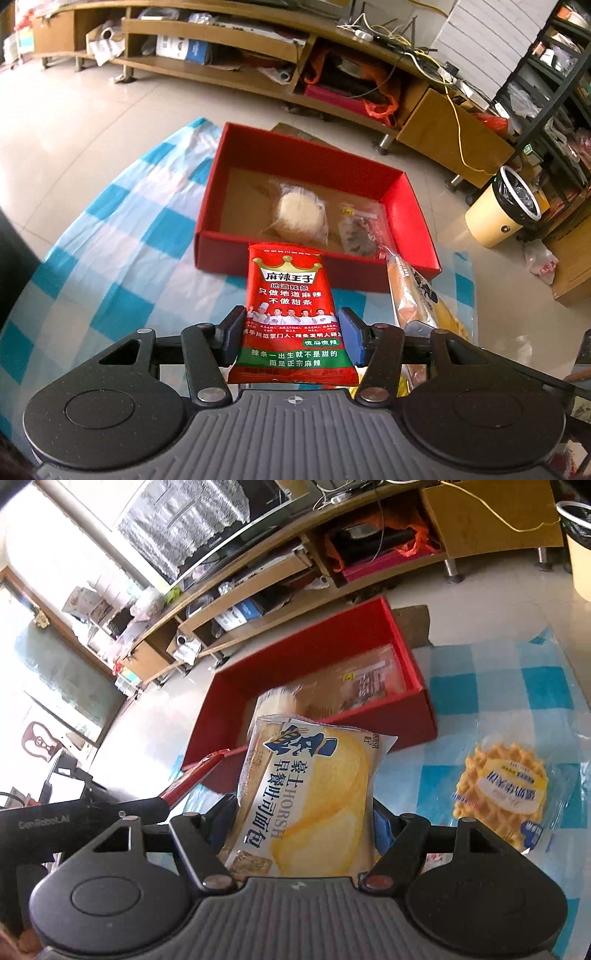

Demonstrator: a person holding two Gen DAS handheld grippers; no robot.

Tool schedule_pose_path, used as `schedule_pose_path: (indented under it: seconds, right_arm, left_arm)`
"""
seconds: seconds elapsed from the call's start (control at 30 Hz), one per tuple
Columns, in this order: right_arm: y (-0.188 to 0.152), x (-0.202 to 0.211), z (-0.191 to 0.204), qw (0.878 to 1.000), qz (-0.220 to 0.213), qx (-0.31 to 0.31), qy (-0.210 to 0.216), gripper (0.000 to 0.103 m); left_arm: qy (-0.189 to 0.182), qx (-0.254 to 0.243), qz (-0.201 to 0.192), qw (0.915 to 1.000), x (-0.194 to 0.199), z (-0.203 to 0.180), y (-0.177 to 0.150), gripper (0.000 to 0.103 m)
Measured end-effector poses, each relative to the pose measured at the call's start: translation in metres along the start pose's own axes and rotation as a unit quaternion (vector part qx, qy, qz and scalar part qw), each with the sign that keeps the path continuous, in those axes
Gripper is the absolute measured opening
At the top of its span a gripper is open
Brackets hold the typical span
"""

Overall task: Organize snacks
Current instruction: 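Carry the red packet and bread bag into the red box and release both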

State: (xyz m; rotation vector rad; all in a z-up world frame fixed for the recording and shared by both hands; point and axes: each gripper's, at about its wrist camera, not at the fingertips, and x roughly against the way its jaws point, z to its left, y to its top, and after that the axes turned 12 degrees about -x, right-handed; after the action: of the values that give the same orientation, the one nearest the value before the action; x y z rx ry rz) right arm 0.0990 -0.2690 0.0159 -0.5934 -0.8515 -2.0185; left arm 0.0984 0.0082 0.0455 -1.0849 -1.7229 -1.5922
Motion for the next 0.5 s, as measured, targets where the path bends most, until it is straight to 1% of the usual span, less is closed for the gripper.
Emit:
schedule_pose_path:
  seconds: [0.2, 0.3, 0.33, 0.37, 0.5]
  right_arm:
    - [0.017, 0.000, 0.002, 1.000, -0.019, -0.007, 0.007, 0.071]
    - [0.025, -0.004, 0.003, 1.000, -0.025, -0.007, 0.008, 0.071]
    - [0.028, -0.005, 0.003, 1.000, -0.026, -0.006, 0.008, 0.071]
    - [0.030, -0.006, 0.003, 1.000, -0.027, -0.006, 0.008, 0.071]
    - [0.037, -0.011, 0.004, 0.999, -0.031, -0.004, 0.007, 0.071]
  left_arm:
    - [0.015, -0.023, -0.011, 0.9995, -0.010, -0.010, 0.016, 0.062]
    - [0.028, -0.036, -0.018, 0.9988, -0.014, -0.015, 0.022, 0.062]
    - [0.033, -0.040, -0.020, 0.9985, -0.015, -0.016, 0.024, 0.055]
    - [0.036, -0.046, -0.022, 0.9981, -0.016, -0.017, 0.026, 0.052]
    - [0.040, -0.055, -0.026, 0.9973, -0.022, -0.020, 0.032, 0.052]
